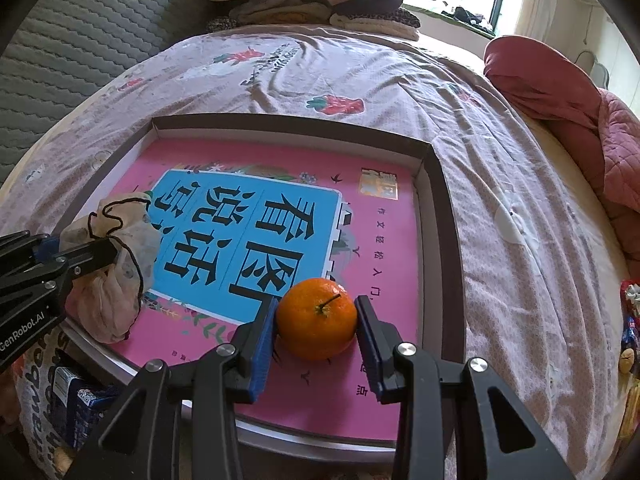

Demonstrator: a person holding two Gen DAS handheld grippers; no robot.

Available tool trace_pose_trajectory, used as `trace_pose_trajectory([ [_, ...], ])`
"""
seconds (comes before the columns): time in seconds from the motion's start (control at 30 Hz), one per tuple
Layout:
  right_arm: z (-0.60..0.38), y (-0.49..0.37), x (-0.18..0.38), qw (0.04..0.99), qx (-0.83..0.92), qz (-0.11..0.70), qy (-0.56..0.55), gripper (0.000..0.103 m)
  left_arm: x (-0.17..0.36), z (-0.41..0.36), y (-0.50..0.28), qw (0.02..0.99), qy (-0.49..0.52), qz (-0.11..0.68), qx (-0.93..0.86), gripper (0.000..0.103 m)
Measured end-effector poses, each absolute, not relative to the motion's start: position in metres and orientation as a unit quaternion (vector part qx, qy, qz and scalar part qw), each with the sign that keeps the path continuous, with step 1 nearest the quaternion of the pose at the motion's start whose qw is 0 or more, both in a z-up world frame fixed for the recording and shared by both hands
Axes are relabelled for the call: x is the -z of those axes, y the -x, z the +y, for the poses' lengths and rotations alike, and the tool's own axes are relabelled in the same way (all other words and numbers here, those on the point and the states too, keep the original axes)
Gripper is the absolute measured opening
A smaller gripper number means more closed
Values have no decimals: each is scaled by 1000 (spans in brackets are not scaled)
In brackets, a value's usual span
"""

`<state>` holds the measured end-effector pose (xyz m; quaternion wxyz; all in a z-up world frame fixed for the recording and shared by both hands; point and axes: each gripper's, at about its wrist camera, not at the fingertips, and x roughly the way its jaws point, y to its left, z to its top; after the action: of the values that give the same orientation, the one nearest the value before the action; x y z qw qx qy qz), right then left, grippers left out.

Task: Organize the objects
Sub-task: 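Carry the mesh bag and orange into the tray and open both tools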

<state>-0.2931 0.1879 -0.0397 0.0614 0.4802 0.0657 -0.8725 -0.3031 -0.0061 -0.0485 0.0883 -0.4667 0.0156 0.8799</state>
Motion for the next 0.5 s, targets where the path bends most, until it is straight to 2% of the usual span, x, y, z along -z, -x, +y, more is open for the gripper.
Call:
trace_pose_trajectory([
  [0.23, 192, 294, 38, 59, 871, 52, -485, 42, 44, -10, 304, 86, 467, 6, -880, 31],
  [0.3, 192, 294, 38, 59, 871, 53, -486, 42, 43, -12, 304, 89, 471, 0, -878, 42],
  [0.4, 192, 294, 36, 59, 872, 50, -483, 43, 39, -13, 304, 92, 467, 2, -879, 51],
  [0.5, 194, 294, 33, 57, 876, 44, -478, 49, 34, -13, 303, 95, 463, 1, -881, 56],
])
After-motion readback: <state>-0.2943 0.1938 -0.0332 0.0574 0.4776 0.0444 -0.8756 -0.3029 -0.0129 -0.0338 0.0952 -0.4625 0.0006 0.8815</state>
